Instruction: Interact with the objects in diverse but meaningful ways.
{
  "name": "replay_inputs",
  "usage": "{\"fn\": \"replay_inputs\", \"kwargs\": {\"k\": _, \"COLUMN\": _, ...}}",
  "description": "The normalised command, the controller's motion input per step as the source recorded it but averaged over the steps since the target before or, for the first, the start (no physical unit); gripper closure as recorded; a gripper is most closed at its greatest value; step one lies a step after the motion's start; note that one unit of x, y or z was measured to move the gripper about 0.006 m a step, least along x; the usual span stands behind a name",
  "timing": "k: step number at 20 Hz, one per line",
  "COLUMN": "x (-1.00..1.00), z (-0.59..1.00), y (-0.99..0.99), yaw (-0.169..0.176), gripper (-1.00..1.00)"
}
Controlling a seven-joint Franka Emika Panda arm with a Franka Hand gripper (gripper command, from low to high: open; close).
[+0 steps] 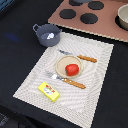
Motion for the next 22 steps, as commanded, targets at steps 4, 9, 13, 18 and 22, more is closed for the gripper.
{"fn": "replay_inputs", "kwargs": {"k": 4, "x": 0.81, "z": -0.15, "y": 0.28, "yaw": -0.037, "gripper": 1.00}}
{"fn": "replay_inputs", "kwargs": {"k": 9, "x": 0.74, "z": -0.10, "y": 0.32, "yaw": -0.030, "gripper": 1.00}}
{"fn": "replay_inputs", "kwargs": {"k": 13, "x": 0.54, "z": -0.15, "y": 0.37, "yaw": -0.026, "gripper": 1.00}}
{"fn": "replay_inputs", "kwargs": {"k": 18, "x": 0.44, "z": -0.13, "y": 0.35, "yaw": -0.019, "gripper": 1.00}}
{"fn": "replay_inputs", "kwargs": {"k": 22, "x": 0.07, "z": -0.13, "y": 0.45, "yaw": -0.003, "gripper": 1.00}}
